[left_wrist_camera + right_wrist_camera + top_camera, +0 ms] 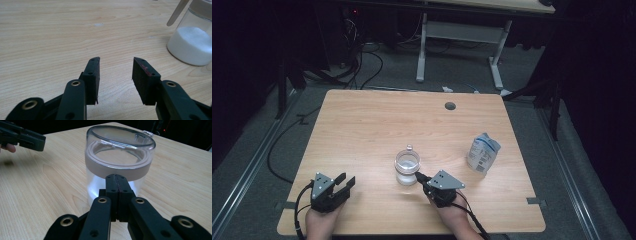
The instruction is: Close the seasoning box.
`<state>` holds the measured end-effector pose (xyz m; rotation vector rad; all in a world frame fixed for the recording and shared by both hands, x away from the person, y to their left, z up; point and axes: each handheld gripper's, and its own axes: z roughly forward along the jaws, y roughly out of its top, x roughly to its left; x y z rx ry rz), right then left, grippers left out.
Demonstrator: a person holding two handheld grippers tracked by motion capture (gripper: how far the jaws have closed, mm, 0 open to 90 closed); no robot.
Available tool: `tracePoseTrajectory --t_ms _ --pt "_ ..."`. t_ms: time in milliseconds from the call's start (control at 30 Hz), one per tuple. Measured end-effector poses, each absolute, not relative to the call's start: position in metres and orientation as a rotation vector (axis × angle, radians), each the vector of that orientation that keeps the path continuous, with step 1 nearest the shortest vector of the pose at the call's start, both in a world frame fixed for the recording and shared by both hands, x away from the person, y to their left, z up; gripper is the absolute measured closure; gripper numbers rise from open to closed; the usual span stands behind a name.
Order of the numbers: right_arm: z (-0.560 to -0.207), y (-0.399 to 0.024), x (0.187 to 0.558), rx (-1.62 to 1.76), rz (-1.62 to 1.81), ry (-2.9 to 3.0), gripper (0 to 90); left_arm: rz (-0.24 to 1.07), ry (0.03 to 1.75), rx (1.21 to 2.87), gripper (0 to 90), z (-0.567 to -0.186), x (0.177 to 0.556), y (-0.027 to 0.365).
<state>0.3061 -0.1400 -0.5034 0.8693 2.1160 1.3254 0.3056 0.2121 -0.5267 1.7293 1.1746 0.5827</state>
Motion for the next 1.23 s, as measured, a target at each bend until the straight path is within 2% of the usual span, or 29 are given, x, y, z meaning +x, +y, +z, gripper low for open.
tracePoseTrajectory --t_ms 267,633,900,1233 --pt "-0.5 -0.161 0.305 0.915 1.321 2.068 86.9 0.582 1.169 1.728 58.0 -0.526 0.305 0.213" --pt "-0.51 -0.23 0.31 1.092 1.217 1.998 78.0 0.587 1.165 1.736 57.6 -0.526 0.305 0.213" --pt "-0.512 -0.285 0.297 1.206 1.196 1.913 70.0 0.593 1.171 1.728 56.6 -0.525 0.305 0.216" --pt "-0.515 -0.287 0.295 1.213 1.186 1.912 63.7 0.581 1.15 1.77 52.1 -0.525 0.306 0.212"
